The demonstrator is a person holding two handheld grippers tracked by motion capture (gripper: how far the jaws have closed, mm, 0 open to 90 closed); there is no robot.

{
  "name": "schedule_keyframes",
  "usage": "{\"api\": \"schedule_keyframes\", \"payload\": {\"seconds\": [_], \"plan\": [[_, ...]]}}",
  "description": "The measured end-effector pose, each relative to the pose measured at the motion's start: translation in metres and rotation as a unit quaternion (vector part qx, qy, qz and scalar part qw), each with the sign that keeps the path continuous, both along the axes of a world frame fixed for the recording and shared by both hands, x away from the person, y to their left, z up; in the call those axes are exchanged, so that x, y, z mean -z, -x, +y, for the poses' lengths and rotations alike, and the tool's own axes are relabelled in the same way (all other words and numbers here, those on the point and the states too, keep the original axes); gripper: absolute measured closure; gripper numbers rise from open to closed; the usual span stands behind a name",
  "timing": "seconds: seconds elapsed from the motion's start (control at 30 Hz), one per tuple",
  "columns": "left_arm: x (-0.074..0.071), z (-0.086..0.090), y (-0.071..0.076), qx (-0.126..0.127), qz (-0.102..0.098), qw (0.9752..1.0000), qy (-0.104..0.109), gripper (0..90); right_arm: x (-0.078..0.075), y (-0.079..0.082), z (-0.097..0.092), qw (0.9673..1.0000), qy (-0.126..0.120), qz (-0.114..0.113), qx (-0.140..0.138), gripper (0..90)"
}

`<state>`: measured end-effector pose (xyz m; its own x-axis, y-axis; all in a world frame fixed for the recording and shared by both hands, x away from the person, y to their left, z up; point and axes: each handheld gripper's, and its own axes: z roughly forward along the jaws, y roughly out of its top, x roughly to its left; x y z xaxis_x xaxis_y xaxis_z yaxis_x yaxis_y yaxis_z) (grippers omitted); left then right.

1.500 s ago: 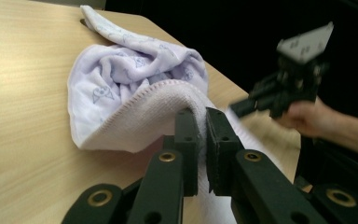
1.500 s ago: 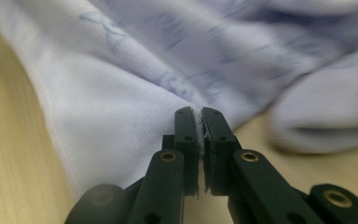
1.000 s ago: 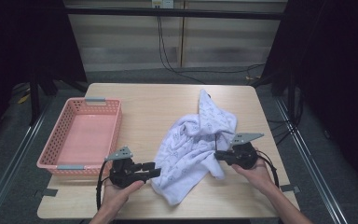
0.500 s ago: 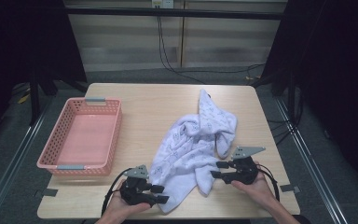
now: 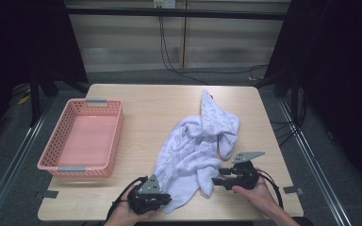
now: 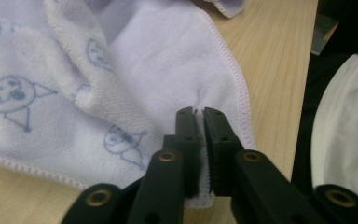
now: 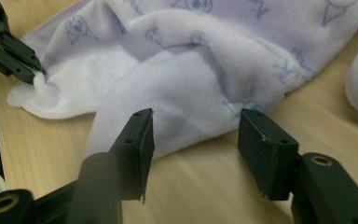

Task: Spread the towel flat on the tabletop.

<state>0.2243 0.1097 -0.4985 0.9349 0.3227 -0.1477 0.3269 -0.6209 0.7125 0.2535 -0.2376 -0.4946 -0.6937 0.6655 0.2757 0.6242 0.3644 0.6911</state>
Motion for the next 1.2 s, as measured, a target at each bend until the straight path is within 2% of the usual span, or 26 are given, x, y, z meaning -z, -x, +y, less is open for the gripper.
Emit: {"api": "schedule_keyframes", "payload": {"seconds": [0.1, 0.13, 0.17, 0.2, 0.23, 0.27, 0.3, 0.33, 0.37, 0.4, 0.43, 0.47, 0.53, 0.6, 0.7, 0.8, 0.83, 0.87, 0.9, 0.97, 1.0, 1.03, 1.1, 1.13, 1.17, 1.2], "plan": [[-0.001, 0.000, -0.004, 0.000, 0.016, 0.9999, 0.000, 87.4, -0.001, -0.005, 0.003, 0.9998, -0.019, -0.001, 0.001, 50.8], [-0.002, 0.000, -0.006, -0.002, 0.025, 0.9997, 0.004, 87.6, -0.002, -0.010, 0.005, 0.9996, -0.026, -0.009, 0.007, 70.1], [-0.004, 0.000, -0.008, -0.002, 0.030, 0.9994, 0.019, 87.6, -0.002, -0.010, 0.005, 0.9996, -0.026, -0.009, 0.007, 70.1], [-0.009, 0.001, -0.011, -0.010, 0.033, 0.9985, 0.043, 87.7, -0.007, -0.015, 0.005, 0.9990, -0.033, -0.024, 0.017, 86.5], [-0.016, 0.003, -0.013, -0.016, 0.039, 0.9963, 0.075, 87.7, -0.011, -0.018, 0.003, 0.9984, -0.044, -0.031, 0.019, 90.0], [-0.024, 0.004, -0.016, -0.025, 0.037, 0.9940, 0.100, 87.7, -0.014, -0.021, 0.001, 0.9977, -0.052, -0.038, 0.022, 90.0], [-0.040, 0.009, -0.027, -0.052, 0.021, 0.9892, 0.135, 87.7, -0.017, -0.024, -0.001, 0.9971, -0.062, -0.040, 0.021, 90.0], [-0.040, 0.009, -0.027, -0.052, 0.021, 0.9892, 0.135, 87.7, -0.017, -0.024, -0.001, 0.9971, -0.062, -0.040, 0.021, 90.0], [-0.044, 0.011, -0.032, -0.062, 0.016, 0.9871, 0.146, 87.7, -0.022, -0.027, -0.003, 0.9962, -0.068, -0.046, 0.027, 90.0], [-0.051, 0.013, -0.041, -0.080, 0.014, 0.9821, 0.170, 87.7, -0.024, -0.027, -0.003, 0.9961, -0.065, -0.052, 0.027, 90.0], [-0.054, 0.014, -0.047, -0.087, 0.018, 0.9789, 0.184, 87.8, -0.028, -0.027, -0.003, 0.9958, -0.062, -0.061, 0.027, 88.8], [-0.059, 0.016, -0.055, -0.104, 0.016, 0.9741, 0.200, 87.8, -0.029, -0.026, -0.003, 0.9953, -0.071, -0.061, 0.024, 79.2], [-0.065, 0.017, -0.066, -0.120, 0.008, 0.9699, 0.211, 87.7, -0.031, -0.018, -0.001, 0.9948, -0.087, -0.051, 0.012, 68.7], [-0.066, 0.019, -0.076, -0.142, 0.007, 0.9654, 0.219, 87.7, -0.027, -0.007, 0.004, 0.9952, -0.090, -0.039, 0.003, 65.9], [-0.066, 0.019, -0.089, -0.159, 0.005, 0.9622, 0.221, 87.7, -0.019, 0.016, 0.017, 0.9960, -0.083, -0.014, -0.031, 57.0], [-0.084, 0.024, -0.097, -0.167, -0.009, 0.9525, 0.255, 87.7, -0.015, 0.020, 0.021, 0.9969, -0.066, -0.014, -0.040, 54.6], [-0.092, 0.024, -0.098, -0.167, -0.012, 0.9506, 0.262, 87.7, -0.014, 0.020, 0.022, 0.9973, -0.062, -0.015, -0.037, 52.6], [-0.111, 0.021, -0.098, -0.159, -0.035, 0.9542, 0.251, 87.7, -0.013, 0.016, 0.021, 0.9970, -0.068, -0.013, -0.034, 51.5], [-0.111, 0.021, -0.098, -0.159, -0.035, 0.9542, 0.251, 87.7, -0.013, 0.016, 0.021, 0.9970, -0.068, -0.013, -0.034, 51.5], [-0.125, 0.022, -0.101, -0.157, -0.045, 0.9497, 0.267, 87.7, -0.012, 0.012, 0.021, 0.9975, -0.064, -0.015, -0.028, 46.0], [-0.128, 0.022, -0.101, -0.160, -0.048, 0.9485, 0.269, 87.7, -0.010, 0.011, 0.023, 0.9973, -0.065, -0.017, -0.032, 45.1], [-0.128, 0.022, -0.102, -0.161, -0.047, 0.9478, 0.272, 87.7, -0.009, 0.010, 0.025, 0.9971, -0.064, -0.016, -0.038, 43.4], [-0.121, 0.021, -0.104, -0.164, -0.043, 0.9498, 0.263, 87.7, -0.007, 0.009, 0.031, 0.9964, -0.066, -0.020, -0.049, 41.3], [-0.116, 0.022, -0.105, -0.170, -0.040, 0.9508, 0.256, 87.6, -0.005, 0.008, 0.040, 0.9943, -0.078, -0.015, -0.071, 42.5], [-0.110, 0.022, -0.106, -0.173, -0.033, 0.9502, 0.257, 87.6, -0.005, 0.008, 0.040, 0.9943, -0.078, -0.015, -0.071, 42.5], [-0.104, 0.023, -0.108, -0.179, -0.027, 0.9502, 0.254, 87.6, -0.001, 0.011, 0.051, 0.9932, -0.071, -0.011, -0.092, 42.0]]}}
